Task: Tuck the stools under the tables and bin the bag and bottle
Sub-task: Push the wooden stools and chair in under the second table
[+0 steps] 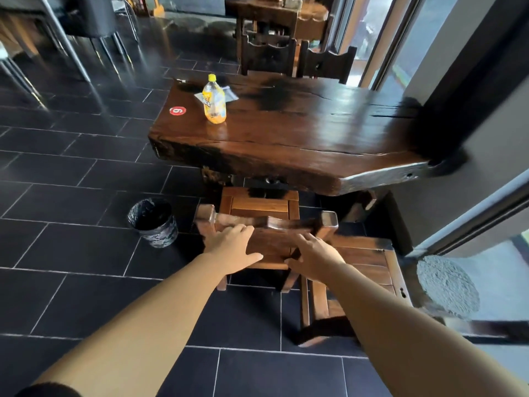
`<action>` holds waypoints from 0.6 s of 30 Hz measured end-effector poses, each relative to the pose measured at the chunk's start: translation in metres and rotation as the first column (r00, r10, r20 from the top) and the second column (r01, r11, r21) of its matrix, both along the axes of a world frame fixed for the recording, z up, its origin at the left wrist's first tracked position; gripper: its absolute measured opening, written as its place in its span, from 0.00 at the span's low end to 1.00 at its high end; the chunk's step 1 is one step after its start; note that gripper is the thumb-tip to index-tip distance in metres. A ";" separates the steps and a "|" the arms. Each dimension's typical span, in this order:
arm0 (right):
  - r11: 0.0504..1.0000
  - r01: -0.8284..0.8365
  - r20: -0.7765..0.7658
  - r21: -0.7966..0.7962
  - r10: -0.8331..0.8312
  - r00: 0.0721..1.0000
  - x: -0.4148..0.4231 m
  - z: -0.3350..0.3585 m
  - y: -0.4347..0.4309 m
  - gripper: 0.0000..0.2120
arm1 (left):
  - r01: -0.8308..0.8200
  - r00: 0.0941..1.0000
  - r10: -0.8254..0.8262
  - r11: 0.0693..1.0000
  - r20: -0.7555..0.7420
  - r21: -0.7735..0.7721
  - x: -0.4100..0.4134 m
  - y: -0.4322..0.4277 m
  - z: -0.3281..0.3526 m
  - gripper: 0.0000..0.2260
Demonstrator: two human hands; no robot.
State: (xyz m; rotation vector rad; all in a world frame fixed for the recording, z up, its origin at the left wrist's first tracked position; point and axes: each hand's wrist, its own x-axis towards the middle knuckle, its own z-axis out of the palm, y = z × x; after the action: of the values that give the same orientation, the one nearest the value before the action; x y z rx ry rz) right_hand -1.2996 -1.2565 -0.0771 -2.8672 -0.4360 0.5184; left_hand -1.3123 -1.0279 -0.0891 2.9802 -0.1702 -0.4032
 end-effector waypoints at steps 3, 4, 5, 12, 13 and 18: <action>1.000 -0.007 -0.017 -0.004 0.007 1.000 -0.038 0.031 -0.006 0.32 | 0.003 1.000 -0.002 0.999 0.028 -0.033 -0.039 -0.012 0.034 0.32; 1.000 -0.012 -0.011 0.000 0.012 1.000 -0.048 0.040 -0.008 0.31 | -0.002 0.999 0.003 0.999 0.034 -0.040 -0.051 -0.016 0.043 0.31; 1.000 -0.017 0.000 0.012 0.017 1.000 -0.057 0.047 -0.010 0.31 | -0.002 0.999 0.004 0.999 0.038 -0.050 -0.061 -0.019 0.051 0.31; 0.999 -0.028 0.029 0.016 0.028 0.999 -0.097 0.070 -0.029 0.30 | 0.001 0.998 0.002 0.999 0.066 -0.051 -0.101 -0.038 0.088 0.29; 0.999 -0.025 0.026 0.021 0.024 0.999 -0.098 0.071 -0.032 0.30 | -0.002 0.998 0.005 0.998 0.063 -0.061 -0.102 -0.040 0.090 0.29; 1.000 0.012 0.008 0.007 -0.012 1.000 -0.107 0.076 -0.042 0.30 | 0.043 0.998 -0.041 0.998 0.045 -0.052 -0.101 -0.052 0.096 0.28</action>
State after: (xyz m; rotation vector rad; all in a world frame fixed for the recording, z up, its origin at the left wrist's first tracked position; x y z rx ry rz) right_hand -1.4066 -1.2988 -0.0007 -2.8646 -0.4201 0.5027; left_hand -1.4134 -1.0801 0.0066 2.9391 -0.2443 -0.3334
